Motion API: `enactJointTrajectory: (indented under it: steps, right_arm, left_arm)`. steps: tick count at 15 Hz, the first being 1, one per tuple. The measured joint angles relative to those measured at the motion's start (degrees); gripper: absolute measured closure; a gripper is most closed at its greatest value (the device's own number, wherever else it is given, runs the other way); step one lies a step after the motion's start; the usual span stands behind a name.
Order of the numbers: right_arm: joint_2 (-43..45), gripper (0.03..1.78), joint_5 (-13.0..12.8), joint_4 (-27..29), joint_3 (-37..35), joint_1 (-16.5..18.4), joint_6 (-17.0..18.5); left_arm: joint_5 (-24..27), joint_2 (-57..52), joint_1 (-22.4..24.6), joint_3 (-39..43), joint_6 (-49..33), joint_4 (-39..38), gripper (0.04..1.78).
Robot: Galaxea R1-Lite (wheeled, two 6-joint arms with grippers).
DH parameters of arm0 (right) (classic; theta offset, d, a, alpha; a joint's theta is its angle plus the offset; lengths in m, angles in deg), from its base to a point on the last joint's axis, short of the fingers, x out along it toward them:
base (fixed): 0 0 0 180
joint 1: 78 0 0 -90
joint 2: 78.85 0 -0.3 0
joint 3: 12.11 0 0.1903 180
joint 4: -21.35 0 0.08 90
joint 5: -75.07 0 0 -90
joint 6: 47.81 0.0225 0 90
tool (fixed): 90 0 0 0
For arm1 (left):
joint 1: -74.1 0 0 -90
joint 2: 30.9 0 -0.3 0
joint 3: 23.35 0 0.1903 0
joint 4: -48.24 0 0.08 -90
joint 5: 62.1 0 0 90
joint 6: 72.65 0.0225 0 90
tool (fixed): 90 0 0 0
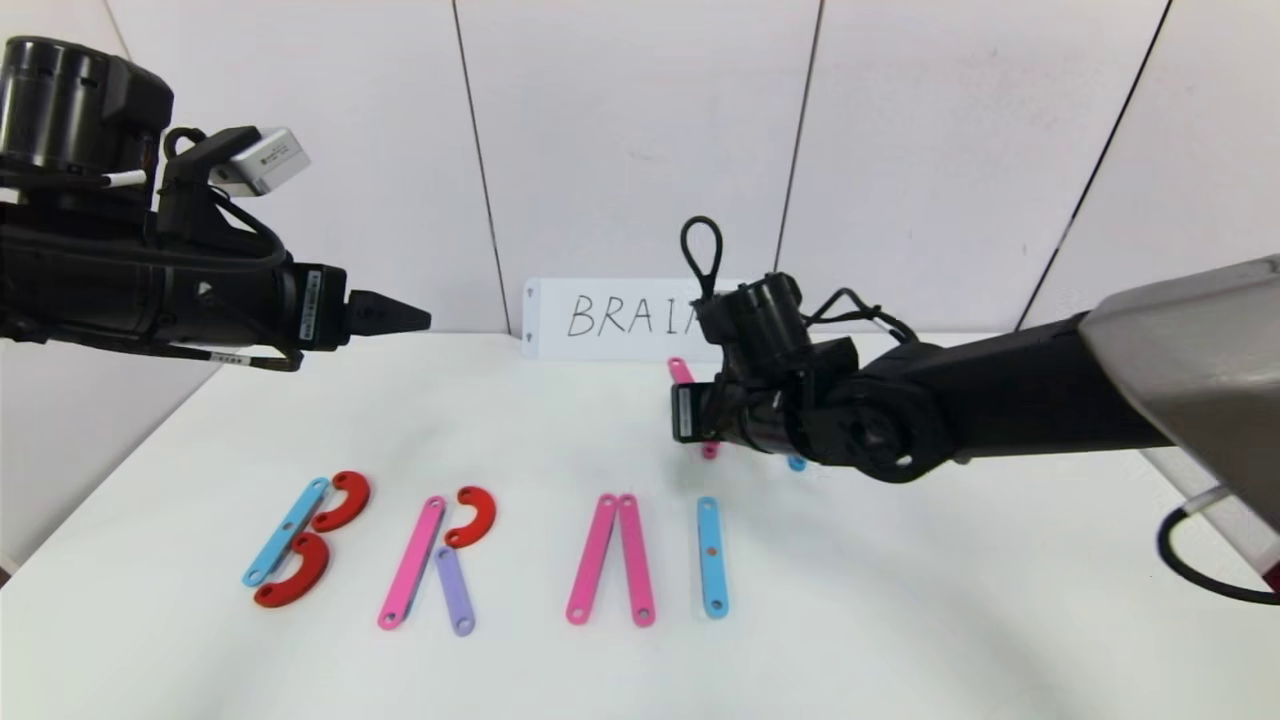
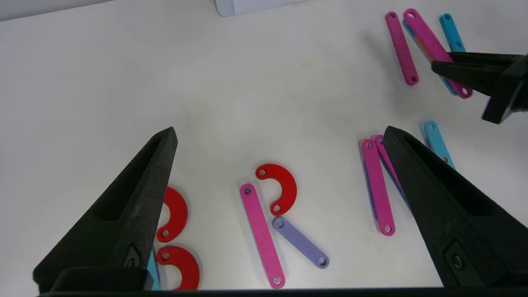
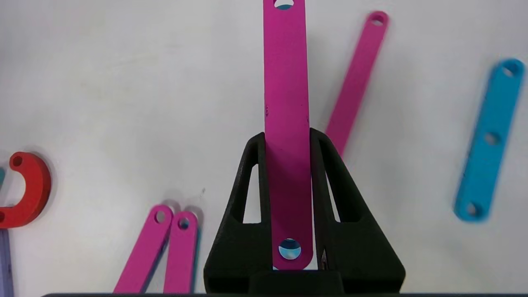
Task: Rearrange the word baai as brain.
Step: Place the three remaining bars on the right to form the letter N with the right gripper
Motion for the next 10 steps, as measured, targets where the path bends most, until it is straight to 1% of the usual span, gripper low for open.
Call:
enactJointTrajectory:
  steps: [4, 7, 10]
  right_arm:
    - [8.66, 1.51, -4.08, 0.37, -12.21, -0.72, 6.1]
    - [13.37, 1.51, -5.01, -0.09, -21.37, -1.57, 8.39]
    - [15.46, 1.51, -5.22, -1.44, -27.78, -2.54, 11.03]
  left_arm:
    - [-0.02, 0.56, 0.83, -0.3, -0.02, -0.18, 0.08]
    - [-0.02, 0.87, 0.94, -0.39, -0.02, -0.16, 0.08]
    - [-0.02, 1.08, 0.89, -0.41, 0.0, -0.16, 0.08]
